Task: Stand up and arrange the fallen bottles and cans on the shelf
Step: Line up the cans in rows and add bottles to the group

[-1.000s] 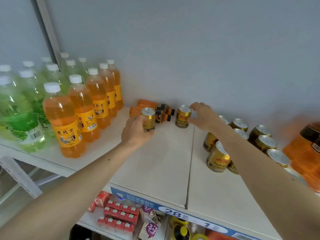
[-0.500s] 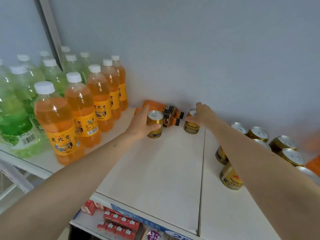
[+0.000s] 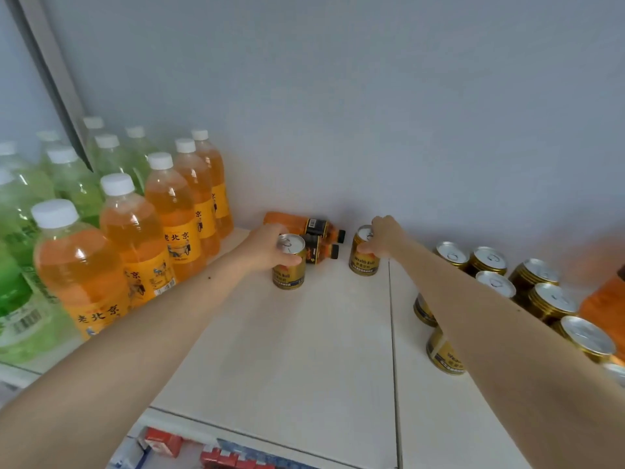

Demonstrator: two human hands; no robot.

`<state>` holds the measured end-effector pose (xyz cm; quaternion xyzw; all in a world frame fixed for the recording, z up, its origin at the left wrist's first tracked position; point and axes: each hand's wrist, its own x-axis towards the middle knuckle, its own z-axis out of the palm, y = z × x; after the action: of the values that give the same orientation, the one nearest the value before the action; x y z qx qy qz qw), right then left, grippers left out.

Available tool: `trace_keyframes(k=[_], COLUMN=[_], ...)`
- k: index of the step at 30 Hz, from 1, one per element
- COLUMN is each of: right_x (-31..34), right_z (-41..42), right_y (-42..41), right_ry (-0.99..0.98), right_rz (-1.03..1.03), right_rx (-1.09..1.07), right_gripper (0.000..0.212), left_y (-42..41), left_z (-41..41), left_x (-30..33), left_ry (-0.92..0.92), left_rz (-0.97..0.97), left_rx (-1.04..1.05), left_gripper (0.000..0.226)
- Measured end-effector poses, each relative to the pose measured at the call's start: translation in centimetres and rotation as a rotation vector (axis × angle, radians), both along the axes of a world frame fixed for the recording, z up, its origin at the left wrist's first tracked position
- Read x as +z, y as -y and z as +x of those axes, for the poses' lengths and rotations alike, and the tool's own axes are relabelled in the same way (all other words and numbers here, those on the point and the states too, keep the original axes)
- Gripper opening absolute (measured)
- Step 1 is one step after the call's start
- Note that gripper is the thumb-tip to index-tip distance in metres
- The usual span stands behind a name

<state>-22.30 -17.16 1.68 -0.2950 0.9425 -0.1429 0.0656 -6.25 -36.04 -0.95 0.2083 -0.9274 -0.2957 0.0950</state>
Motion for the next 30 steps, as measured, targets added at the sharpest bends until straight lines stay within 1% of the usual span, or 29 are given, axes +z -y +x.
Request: trace_keyframes(k=[4, 8, 11, 16, 19, 22, 26, 28, 30], right_x=[0.4, 1.2, 2.4, 4.6, 6.3, 7.9, 9.6, 10.1, 10.3], right_z=[0.6, 1.9, 2.9, 4.1, 5.0, 6.3, 8.8, 10.3, 11.6], right_y=[-0.6, -1.2, -2.0, -4.4, -6.7, -9.6, -14.1, -16.4, -18.5], right_ry=[0.011, 0.021, 0.0, -0.048, -0.1, -0.097, -0.101, -0.102, -0.103], right_rz=[0.009, -0.06, -0.077, -0.127, -0.171, -0.225, -0.287, -0.305, -0.307], right_rx=[0.001, 0.015, 0.05, 0.102, 0.102, 0.064, 0.032, 0.01, -0.022], right_gripper=[0.052, 0.047, 0.048, 0.041, 0.041, 0.042, 0.042, 0.041, 0.041], left_y=[-0.1, -0.5, -1.1, -3.2, -4.9, -7.0, -10.4, -12.2, -14.0], left_z=[0.1, 0.4, 0.6, 1.2, 1.6, 2.2, 3.3, 4.0, 4.6], left_x=[-0.3, -0.5, -0.1, 1.2, 2.0, 2.7, 3.6, 3.8, 3.9], left_ry=[-0.017, -0.025, -0.02, -0.059, -0.09, -0.079, -0.103, -0.106, -0.095], left_rz=[0.037, 0.024, 0.05, 0.033, 0.076, 0.075, 0.132, 0.134, 0.114], left_rx=[0.037, 0.081, 0.083, 0.077, 0.044, -0.002, -0.123, -0.167, -0.183], left_gripper=[0.068, 0.067, 0.072, 0.067, 0.056, 0.054, 0.044, 0.046, 0.061])
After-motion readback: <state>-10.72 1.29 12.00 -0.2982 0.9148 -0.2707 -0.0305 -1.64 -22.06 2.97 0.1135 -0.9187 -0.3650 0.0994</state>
